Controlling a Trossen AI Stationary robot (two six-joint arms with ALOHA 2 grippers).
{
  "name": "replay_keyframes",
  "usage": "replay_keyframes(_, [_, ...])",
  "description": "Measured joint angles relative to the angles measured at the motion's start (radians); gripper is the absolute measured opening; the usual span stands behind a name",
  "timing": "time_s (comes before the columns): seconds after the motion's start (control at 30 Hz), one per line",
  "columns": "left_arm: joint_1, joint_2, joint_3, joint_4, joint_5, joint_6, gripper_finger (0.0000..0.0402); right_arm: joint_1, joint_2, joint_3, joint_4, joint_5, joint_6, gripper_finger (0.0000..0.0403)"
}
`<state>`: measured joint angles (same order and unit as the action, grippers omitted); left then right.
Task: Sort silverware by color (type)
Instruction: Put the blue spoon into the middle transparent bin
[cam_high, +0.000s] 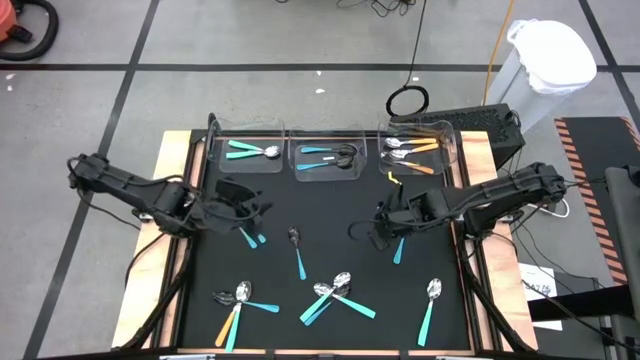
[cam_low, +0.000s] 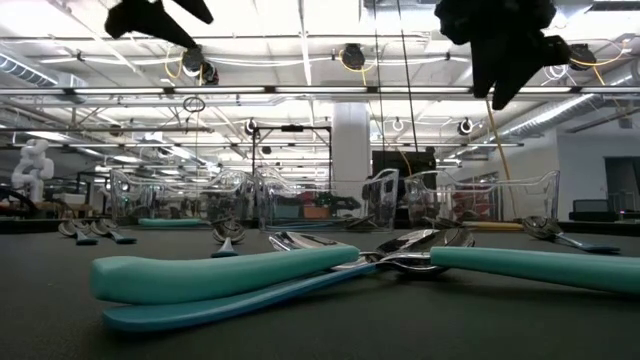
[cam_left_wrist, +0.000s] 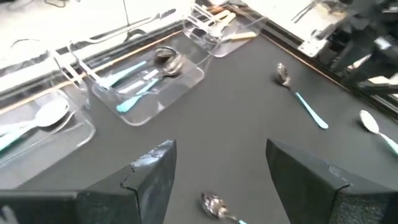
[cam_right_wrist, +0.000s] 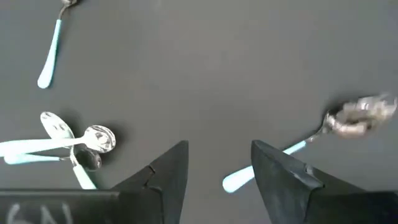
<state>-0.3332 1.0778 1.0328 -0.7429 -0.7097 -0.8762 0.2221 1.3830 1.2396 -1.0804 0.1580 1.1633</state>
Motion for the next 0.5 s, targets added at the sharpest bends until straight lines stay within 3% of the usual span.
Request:
replay_keyframes(0.13, [0.046, 0.049, 0.000, 0.065, 0.049, 0.022, 0.0249, -0.013, 0.000, 0.000, 0.086, 0.001, -0.181, 0.0169])
replay_keyframes(0.3, [0.119, 0.090, 0.000, 0.113, 0.196, 0.040, 0.0249, -0.017, 0.000, 0.000, 0.238, -0.001, -0.343, 0.0169])
replay_keyframes(0.4, [0.150, 0.100, 0.000, 0.121, 0.255, 0.058, 0.0249, -0.017, 0.000, 0.000, 0.293, -0.001, -0.361, 0.0169])
replay_keyframes(0.5, [0.164, 0.103, 0.000, 0.141, 0.261, 0.072, 0.0249, -0.017, 0.000, 0.000, 0.279, 0.001, -0.256, 0.0169])
